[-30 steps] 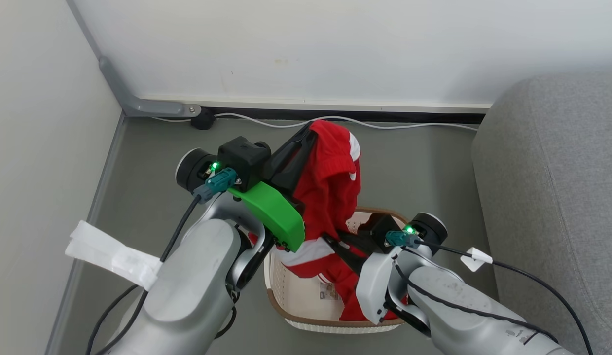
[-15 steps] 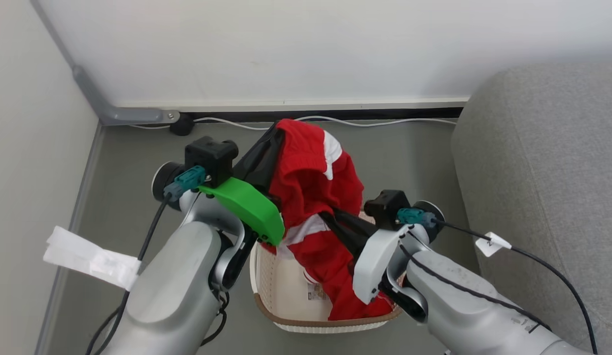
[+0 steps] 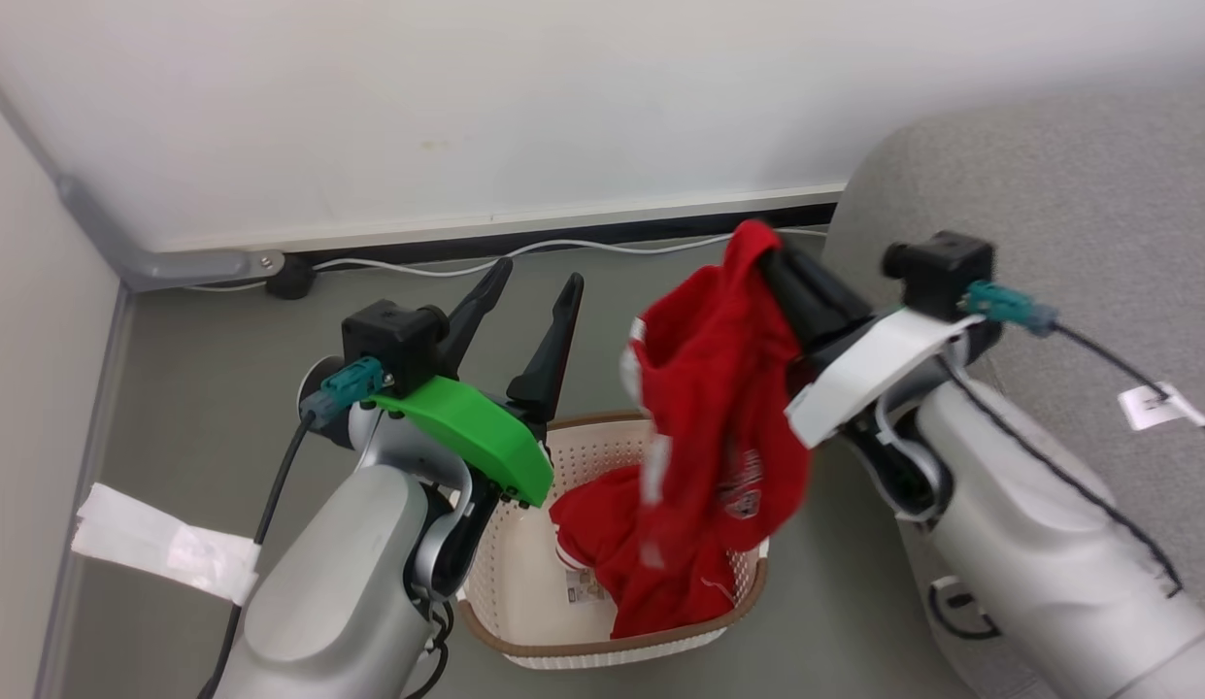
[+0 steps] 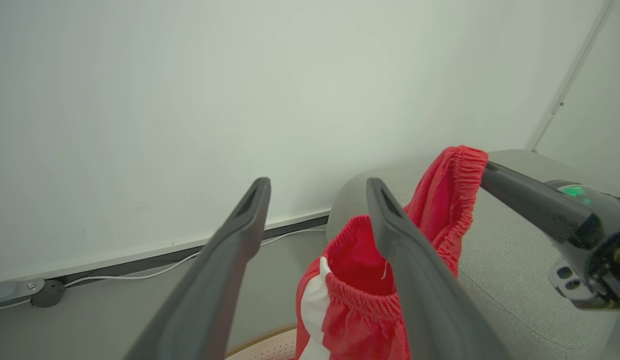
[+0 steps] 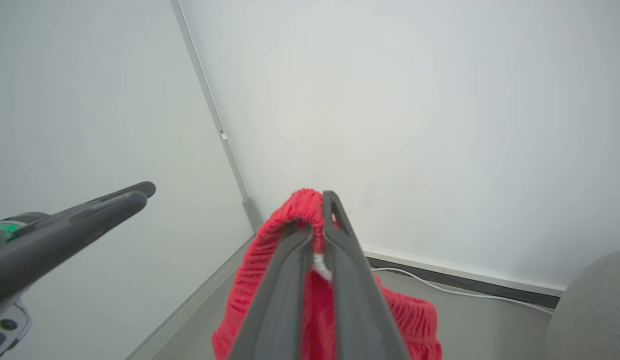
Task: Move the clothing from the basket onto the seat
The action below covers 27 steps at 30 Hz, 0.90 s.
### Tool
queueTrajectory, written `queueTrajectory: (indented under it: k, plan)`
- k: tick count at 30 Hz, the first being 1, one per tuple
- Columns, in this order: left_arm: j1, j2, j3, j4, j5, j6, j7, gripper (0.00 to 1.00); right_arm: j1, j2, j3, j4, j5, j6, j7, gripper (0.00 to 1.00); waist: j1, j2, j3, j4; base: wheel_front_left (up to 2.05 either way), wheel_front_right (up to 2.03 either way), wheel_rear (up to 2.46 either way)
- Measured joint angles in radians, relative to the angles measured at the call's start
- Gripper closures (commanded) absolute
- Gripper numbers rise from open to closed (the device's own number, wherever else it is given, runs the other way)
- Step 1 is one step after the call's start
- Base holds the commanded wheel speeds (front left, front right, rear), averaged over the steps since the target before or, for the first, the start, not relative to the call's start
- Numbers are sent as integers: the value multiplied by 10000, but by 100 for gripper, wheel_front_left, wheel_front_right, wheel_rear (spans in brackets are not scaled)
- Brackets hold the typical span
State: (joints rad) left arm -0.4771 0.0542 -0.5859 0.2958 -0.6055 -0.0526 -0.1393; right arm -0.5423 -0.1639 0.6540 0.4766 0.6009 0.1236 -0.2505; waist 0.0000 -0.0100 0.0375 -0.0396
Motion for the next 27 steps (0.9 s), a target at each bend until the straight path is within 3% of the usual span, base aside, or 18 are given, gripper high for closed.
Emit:
queueTrajectory:
  k: [14,27]
  plan:
    - [638,182,-650,-219,134,-265,-173,0,723,-1657,-1779,-1354,-523,-629,-12,100,0,0,-148,-1063,0,0,0]
    - [930,178,-1147,-504,242,-276,-198,0,1035,-2500,-2230,-2313,-656,-623,-13,100,0,0,-14,-2249,0,0,0]
